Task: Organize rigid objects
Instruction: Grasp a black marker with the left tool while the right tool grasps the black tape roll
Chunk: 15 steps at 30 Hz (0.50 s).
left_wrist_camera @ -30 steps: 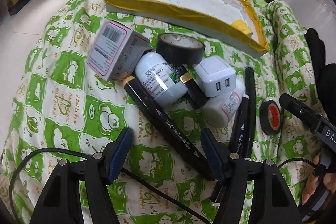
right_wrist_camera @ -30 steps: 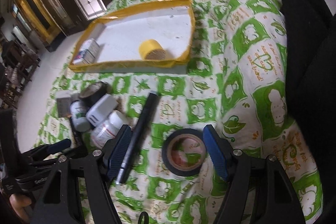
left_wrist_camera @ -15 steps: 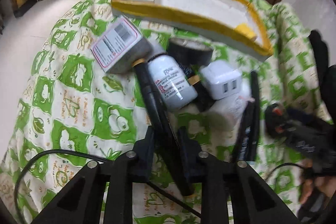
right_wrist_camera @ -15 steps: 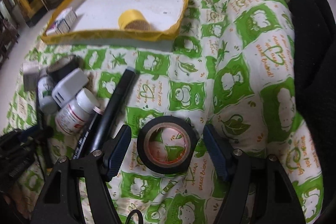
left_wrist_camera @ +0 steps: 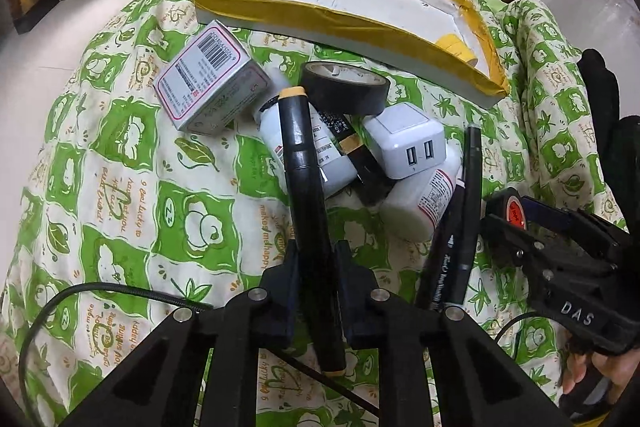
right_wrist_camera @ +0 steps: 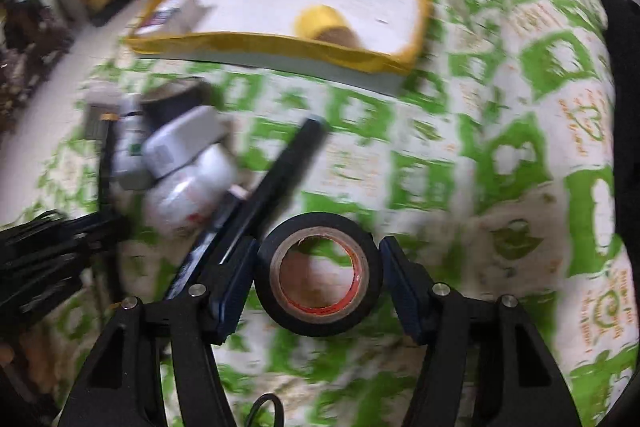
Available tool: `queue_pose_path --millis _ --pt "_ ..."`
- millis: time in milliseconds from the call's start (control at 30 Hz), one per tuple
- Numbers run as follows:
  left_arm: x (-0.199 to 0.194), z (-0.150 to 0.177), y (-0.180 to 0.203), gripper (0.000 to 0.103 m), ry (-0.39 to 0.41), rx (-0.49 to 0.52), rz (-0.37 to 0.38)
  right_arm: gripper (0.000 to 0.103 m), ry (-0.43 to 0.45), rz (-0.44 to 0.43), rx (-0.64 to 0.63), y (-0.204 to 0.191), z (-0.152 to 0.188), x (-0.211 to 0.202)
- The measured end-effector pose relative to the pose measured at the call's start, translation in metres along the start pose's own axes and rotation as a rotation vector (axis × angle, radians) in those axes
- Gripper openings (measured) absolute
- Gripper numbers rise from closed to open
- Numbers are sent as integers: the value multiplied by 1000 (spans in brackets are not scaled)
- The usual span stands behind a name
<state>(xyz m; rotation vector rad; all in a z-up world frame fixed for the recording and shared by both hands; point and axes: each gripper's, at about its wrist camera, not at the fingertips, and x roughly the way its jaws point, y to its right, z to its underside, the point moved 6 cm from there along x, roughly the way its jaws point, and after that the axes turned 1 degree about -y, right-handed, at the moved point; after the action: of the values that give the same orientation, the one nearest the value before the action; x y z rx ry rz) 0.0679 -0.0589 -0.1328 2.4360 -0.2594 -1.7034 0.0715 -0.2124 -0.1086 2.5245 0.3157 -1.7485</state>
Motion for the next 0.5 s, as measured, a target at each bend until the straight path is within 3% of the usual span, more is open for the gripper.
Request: queue_pose_path --millis 300,500 --pt "-9 -1 4 14 46 21 15 62 -42 13 15 5 2 12" --pt "-14 -1 4 14 61 21 31 62 13 -14 46 6 3 5"
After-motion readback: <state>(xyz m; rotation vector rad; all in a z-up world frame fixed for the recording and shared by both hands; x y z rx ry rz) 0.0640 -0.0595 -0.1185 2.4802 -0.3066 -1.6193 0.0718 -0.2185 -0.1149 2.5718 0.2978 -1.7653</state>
